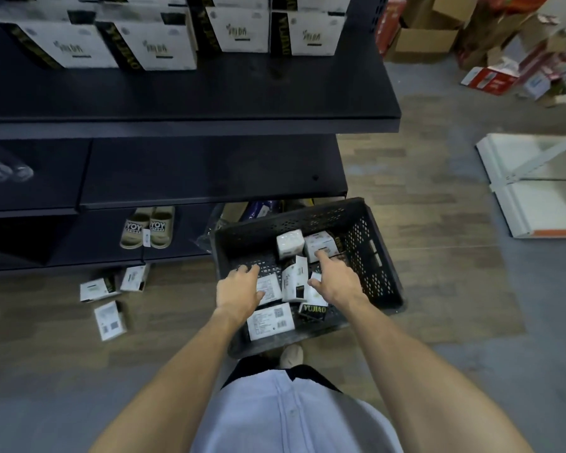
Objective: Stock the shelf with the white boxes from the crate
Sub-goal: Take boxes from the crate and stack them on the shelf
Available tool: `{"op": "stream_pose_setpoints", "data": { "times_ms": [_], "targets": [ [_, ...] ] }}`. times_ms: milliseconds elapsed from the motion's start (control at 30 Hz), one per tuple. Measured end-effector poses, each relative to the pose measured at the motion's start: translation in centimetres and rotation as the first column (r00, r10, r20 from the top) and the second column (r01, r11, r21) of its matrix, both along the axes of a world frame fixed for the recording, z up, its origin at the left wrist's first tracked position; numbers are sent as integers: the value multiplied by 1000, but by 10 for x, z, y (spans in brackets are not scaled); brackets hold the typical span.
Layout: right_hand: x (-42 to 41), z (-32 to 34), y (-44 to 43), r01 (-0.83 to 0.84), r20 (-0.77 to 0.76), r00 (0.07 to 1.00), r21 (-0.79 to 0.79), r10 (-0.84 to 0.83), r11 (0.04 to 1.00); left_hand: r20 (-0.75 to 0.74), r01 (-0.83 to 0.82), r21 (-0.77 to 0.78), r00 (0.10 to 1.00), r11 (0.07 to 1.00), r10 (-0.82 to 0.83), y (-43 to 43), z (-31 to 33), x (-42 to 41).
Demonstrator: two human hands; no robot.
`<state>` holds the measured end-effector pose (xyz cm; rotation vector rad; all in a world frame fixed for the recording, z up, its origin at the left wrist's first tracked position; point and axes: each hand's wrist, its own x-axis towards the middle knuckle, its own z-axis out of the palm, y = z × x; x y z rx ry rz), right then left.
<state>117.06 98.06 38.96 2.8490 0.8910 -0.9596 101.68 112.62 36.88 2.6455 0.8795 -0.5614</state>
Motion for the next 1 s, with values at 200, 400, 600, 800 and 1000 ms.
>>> {"op": "stream_pose_setpoints", "data": {
  "times_ms": [200, 400, 600, 800, 1000],
  "targets": [
    [0, -26, 10, -4, -40, 999, -36, 2, 999, 10, 6, -51, 1000, 999, -5, 10, -20, 19],
    [24, -63, 18, -5, -83, 997, -74, -1, 997, -40, -40, -89, 999, 995, 36, 3, -53, 31],
    [65, -140, 54, -37, -53, 998, -96, 33, 995, -35, -122, -129, 992, 984, 119, 3, -110, 69],
    [77, -241, 98, 4, 72, 997, -102, 3, 995, -75, -153, -107, 986, 982, 146, 16, -190, 93],
    [77, -289, 140, 273, 139, 951, 51, -277, 961, -48, -171, -125, 985, 977, 166, 26, -229, 79]
  ]
}}
